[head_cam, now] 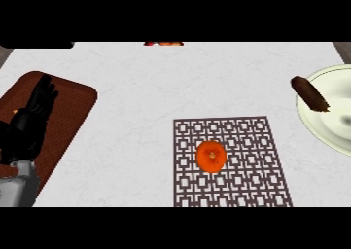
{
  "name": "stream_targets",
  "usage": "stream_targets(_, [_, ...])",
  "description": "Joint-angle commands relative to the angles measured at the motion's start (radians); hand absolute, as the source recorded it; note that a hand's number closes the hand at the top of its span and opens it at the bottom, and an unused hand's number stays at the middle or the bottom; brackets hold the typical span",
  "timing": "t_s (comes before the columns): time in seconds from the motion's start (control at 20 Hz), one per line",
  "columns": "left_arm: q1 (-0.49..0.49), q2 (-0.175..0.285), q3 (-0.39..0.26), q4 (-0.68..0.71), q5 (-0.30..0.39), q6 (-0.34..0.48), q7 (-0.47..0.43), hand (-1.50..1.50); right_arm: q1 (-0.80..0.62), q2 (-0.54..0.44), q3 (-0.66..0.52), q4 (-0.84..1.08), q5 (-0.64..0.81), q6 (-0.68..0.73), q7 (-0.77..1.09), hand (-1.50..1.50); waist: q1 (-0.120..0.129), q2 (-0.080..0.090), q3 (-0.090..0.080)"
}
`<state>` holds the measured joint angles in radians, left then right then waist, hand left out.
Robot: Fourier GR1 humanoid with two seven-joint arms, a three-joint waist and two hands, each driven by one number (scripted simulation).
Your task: Pick the sweet potato from the placemat and place it in the bowl
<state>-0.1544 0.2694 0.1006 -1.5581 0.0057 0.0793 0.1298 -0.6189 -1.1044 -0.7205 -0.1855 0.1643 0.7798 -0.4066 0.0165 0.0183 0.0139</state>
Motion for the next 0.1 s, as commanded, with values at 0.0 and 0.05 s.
stream_targets(0.0, [-0.014, 0.003, 0.010, 0.012, 0.008, -0.004, -0.006, 0.00, 0.009, -0.016, -0.035, 0.002, -0.048, 0.199, -0.096, -1.50, -0.002, 0.001, 0.001])
stream_targets(0.05, [-0.020, 0.007, 0.014, -0.009, 0.003, 0.009, 0.018, 0.00, 0.023, -0.034, -0.035, -0.002, -0.050, 0.219, -0.083, -1.50, -0.003, -0.003, 0.002])
